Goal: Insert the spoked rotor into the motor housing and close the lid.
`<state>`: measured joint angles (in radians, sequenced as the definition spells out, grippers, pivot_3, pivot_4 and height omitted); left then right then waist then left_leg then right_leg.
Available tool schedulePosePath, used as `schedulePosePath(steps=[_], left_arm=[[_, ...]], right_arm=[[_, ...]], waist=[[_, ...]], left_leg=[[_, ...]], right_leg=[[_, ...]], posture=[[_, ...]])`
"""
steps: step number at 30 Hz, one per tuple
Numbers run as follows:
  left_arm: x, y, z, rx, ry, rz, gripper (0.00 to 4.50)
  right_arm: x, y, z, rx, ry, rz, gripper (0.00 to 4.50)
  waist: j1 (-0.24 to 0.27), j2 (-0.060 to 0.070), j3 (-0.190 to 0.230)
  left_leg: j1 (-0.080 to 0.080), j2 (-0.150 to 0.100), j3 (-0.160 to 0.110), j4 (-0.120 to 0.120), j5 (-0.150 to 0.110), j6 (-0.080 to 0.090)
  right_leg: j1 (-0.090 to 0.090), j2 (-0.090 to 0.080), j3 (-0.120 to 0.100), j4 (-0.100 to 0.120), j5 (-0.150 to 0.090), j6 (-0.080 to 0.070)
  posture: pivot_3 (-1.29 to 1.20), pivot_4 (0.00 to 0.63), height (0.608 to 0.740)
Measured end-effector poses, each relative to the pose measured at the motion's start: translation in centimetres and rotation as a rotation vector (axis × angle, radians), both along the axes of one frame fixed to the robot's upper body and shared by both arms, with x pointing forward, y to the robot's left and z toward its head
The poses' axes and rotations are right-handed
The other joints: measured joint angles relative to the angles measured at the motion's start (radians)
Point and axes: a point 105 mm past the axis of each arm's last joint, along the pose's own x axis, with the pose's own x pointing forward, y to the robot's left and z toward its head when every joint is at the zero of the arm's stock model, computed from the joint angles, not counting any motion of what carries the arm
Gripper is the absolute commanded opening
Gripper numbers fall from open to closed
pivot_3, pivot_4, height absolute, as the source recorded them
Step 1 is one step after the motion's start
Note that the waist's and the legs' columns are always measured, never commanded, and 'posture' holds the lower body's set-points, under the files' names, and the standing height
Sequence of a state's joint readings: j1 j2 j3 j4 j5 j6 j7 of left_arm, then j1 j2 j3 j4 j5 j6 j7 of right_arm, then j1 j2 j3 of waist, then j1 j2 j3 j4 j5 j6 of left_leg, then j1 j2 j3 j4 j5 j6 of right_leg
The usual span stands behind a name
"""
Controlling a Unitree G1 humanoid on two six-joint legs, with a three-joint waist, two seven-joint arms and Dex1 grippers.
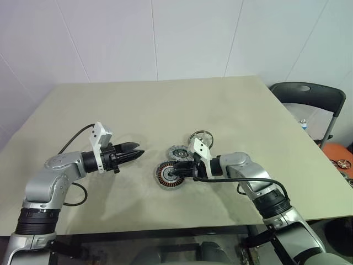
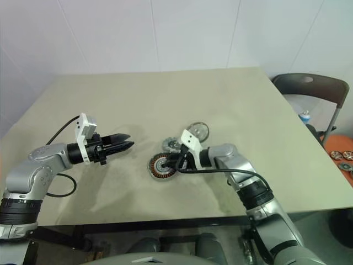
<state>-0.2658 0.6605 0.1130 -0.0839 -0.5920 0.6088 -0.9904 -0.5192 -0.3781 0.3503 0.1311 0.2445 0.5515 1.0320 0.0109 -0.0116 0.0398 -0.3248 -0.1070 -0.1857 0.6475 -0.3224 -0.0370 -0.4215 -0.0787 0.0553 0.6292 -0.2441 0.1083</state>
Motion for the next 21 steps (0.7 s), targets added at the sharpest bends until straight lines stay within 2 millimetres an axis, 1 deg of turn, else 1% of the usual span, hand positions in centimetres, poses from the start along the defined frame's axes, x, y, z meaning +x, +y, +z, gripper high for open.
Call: schedulePosePath(steps=[5, 10, 21], left_arm=[[-0.2, 0.0, -0.4, -0.001, 0.009, 0.007, 1.99], [-0.4, -0.1, -0.4, -0.004, 0.006, 0.009, 1.99], [-0.4, -0.3, -0.5, -0.009, 0.000, 0.022, 1.99]], right_arm=[[-0.3, 0.4, -0.7, -0.018, 0.008, 0.031, 0.68], [0.0, 0.2, -1.1, -0.030, 0.013, 0.027, 0.68], [0.3, 0.4, -1.2, -0.030, -0.007, 0.031, 0.68]], waist=[[0.000, 0.000, 0.000], [0.000, 0.000, 0.000], [-0.001, 0.000, 0.000]], left_leg=[[0.000, 0.000, 0.000, 0.000, 0.001, -0.001], [0.000, 0.000, 0.001, 0.000, 0.001, -0.001], [0.000, 0.000, 0.001, 0.000, 0.001, -0.001]], right_leg=[[-0.001, 0.000, 0.000, 0.000, 0.000, 0.000], [-0.001, 0.000, 0.000, 0.000, 0.000, 0.000], [-0.001, 0.000, 0.000, 0.001, 0.000, -0.001]], posture=[[0.00, 0.000, 0.740], [0.00, 0.000, 0.740], [0.00, 0.000, 0.740]])
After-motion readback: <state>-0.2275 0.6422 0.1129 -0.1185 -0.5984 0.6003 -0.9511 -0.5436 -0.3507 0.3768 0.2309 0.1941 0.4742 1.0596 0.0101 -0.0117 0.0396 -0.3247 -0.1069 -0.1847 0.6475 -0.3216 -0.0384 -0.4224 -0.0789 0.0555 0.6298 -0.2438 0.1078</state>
